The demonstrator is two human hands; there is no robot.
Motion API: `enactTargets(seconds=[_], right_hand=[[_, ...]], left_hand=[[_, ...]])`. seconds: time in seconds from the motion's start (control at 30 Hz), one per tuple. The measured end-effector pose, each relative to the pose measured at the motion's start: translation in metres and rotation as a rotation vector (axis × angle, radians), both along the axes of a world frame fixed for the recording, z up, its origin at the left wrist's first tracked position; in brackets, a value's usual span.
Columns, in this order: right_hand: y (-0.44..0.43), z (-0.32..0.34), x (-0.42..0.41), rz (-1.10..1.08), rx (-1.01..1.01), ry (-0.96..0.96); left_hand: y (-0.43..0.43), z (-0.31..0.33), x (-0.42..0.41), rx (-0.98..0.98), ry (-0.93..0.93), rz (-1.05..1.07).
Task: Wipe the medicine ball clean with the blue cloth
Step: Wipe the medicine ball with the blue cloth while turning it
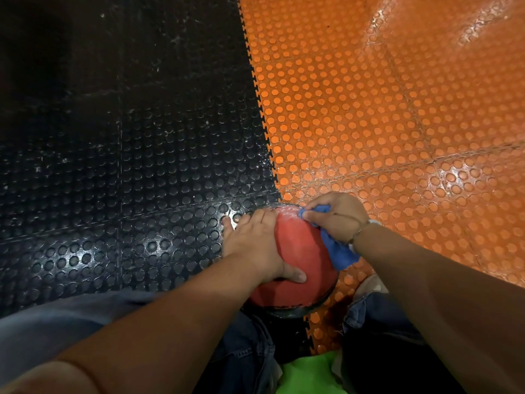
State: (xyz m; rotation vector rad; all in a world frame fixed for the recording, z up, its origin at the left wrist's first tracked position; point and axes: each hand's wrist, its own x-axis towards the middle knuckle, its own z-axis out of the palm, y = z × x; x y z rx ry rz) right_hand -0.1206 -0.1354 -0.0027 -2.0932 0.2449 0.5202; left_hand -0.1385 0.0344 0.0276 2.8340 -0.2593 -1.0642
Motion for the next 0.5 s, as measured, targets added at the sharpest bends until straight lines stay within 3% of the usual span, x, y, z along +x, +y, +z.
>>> enactTargets(seconds=[0.13, 0.2, 0.37, 0.5], right_hand=[[0.022, 0.013, 0.002, 0.382, -0.051, -0.092], [0.027, 0.014, 0.003, 0.438, -0.076, -0.109], [0.016, 0.010, 0.008, 0.156, 0.014, 0.003], [-0.002, 0.006, 0.011, -0.133, 0.000, 0.135]], left_hand=[[-0.001, -0.001, 0.003, -0.009, -0.015, -0.005], [0.000, 0.001, 0.006, -0.005, -0.003, -0.026], [0.011, 0.005, 0.016, 0.076, 0.035, -0.008], [0.009, 0.002, 0.013, 0.028, 0.049, 0.039]])
